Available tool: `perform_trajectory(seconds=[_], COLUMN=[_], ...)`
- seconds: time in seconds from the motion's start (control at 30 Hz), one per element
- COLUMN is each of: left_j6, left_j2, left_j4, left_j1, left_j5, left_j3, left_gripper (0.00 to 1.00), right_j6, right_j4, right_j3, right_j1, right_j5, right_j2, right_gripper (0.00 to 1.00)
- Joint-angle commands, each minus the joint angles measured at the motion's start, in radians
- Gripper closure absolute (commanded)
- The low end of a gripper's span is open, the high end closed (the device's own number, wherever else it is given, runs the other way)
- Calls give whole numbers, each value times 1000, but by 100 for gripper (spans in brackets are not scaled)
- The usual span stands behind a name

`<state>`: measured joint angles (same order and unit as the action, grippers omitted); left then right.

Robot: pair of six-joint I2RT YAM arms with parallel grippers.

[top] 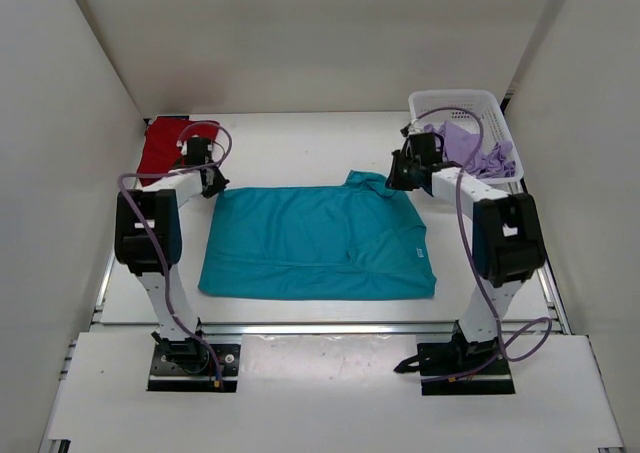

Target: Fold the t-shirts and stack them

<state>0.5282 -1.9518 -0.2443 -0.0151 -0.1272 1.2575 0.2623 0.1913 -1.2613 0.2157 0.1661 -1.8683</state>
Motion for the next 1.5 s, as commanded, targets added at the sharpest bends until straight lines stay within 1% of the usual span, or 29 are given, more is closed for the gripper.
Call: perform_trajectory(seconds=[0.0,0.07,0.2,0.33,0.4,0.47,0.5,0.7,0.77,0.87,0.93,1.0,1.03,1.13,1.2,1.23,1.27,1.3,1.33,1.37,1.4,1.43,1.47], left_j6=[1,1,7,3,9,3,7,-17,-36,-51,-37,-21,-16,-8,4,12,30,39,45,50,52,46,50], left_j2=[163,210,339,483,530,574,609,767,838,919,971,1007,1011,1010,1010,1016,1019,1028,1039,1063,1074,1100,1119], left_j4=[26,28,31,43,43,45,49,25,20,8,11,2,7,-18,-15,-1,5,16,16,17,22,19,19], left_j1=[-5,-11,4,14,14,14,15,14,15,0,7,14,14,4,13,15,62,85,86,81,76,75,78], left_j5=[29,25,35,38,38,53,41,9,-29,-77,-63,-60,-54,-29,6,17,40,67,69,69,42,32,23], left_j3=[-46,-73,-177,-294,-346,-378,-395,-480,-516,-604,-682,-707,-731,-733,-760,-788,-812,-819,-820,-822,-822,-822,-828], left_gripper=[100,100,100,100,100,100,100,100,100,98,95,94,92,88,80,72,67,62,59,51,41,37,33], right_j6=[54,64,92,107,110,107,104,115,129,167,201,250,262,298,321,336,334,344,347,351,348,339,333], right_j4=[-82,-85,-113,-81,-72,-46,-24,85,120,152,168,169,174,189,194,195,197,188,189,191,200,206,220], right_j3=[92,153,311,445,494,517,533,606,649,723,770,836,846,881,907,924,930,947,951,945,936,927,907], right_j1=[22,30,54,80,80,89,94,125,145,163,175,185,189,200,211,211,224,228,243,251,269,287,298], right_j5=[7,-8,-34,-94,-85,-95,-112,-135,-148,-137,-132,-131,-128,-119,-110,-109,-114,-120,-126,-135,-160,-166,-219], right_j2=[147,202,372,541,627,678,693,908,967,1035,1061,1092,1110,1143,1155,1156,1152,1147,1143,1134,1123,1123,1118], right_gripper=[100,100,100,100,100,100,100,100,100,100,100,100,100,100,100,100,100,100,97,92,89,86,82])
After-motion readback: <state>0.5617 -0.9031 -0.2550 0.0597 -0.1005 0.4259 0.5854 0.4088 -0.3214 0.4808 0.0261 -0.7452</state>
